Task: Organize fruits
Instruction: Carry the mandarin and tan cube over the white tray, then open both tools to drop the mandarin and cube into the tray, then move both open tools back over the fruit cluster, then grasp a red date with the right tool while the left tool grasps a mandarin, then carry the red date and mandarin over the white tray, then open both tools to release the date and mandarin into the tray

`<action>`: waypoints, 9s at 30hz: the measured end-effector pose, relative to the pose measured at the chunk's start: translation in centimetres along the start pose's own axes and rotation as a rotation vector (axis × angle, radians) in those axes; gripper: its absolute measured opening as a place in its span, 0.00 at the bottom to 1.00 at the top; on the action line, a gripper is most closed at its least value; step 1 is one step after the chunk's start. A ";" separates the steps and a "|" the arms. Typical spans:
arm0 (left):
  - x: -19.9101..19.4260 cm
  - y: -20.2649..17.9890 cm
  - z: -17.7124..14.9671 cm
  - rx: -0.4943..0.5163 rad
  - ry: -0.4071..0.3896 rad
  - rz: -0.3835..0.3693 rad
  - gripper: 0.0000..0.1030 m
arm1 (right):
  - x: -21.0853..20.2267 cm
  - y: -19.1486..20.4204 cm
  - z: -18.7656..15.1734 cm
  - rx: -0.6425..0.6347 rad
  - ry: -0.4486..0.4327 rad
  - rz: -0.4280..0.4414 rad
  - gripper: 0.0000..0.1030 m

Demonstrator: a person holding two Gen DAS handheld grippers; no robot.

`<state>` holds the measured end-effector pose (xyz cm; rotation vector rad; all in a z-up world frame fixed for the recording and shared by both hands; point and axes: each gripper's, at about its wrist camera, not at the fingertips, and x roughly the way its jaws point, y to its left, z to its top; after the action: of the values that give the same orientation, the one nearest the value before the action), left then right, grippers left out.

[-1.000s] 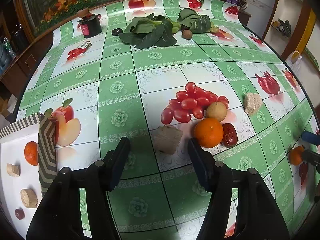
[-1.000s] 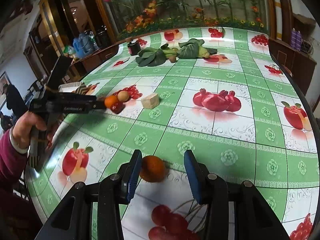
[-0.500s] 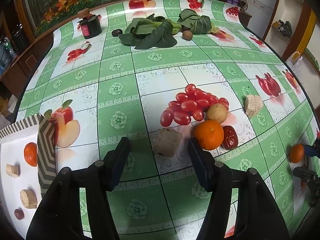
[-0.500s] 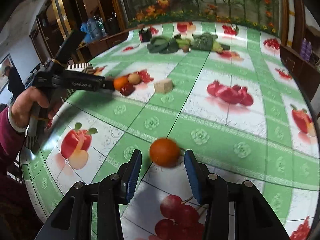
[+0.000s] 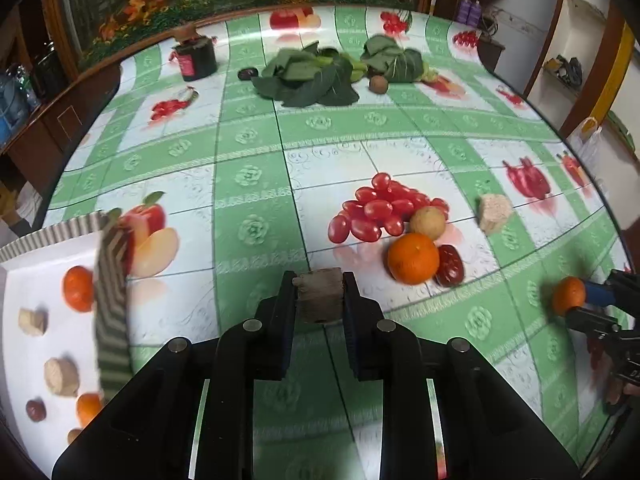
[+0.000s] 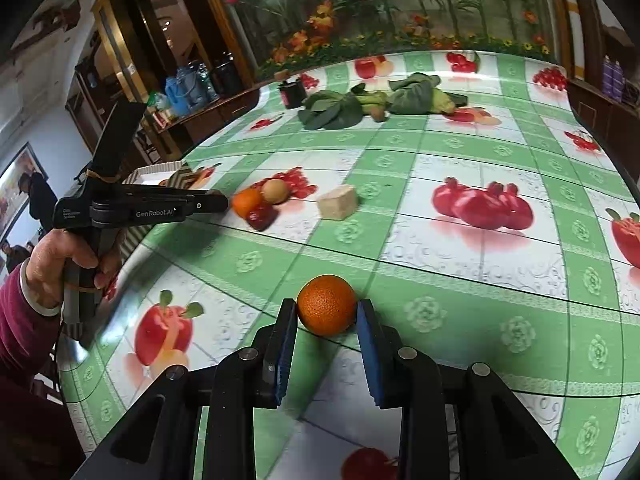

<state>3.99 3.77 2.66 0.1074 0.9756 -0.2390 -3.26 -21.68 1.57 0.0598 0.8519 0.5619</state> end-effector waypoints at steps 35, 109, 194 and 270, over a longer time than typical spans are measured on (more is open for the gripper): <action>-11.7 18.4 -9.1 -0.309 -0.111 0.238 0.20 | 9.4 22.8 9.1 -0.281 0.041 0.422 0.28; -8.6 6.0 -4.8 -0.241 -0.135 0.131 0.55 | 6.0 8.5 6.8 -0.119 0.027 0.025 0.43; -7.5 1.9 -1.8 -0.079 -0.165 0.081 0.28 | 6.4 10.3 8.4 -0.164 0.010 0.150 0.25; -10.8 17.5 -14.1 -0.417 -0.025 0.303 0.54 | 14.6 28.1 6.8 -0.446 0.194 0.341 0.30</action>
<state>-8.80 25.18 3.44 -0.1299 0.9525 0.2418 -3.24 10.63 3.51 -0.2651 0.8918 1.0815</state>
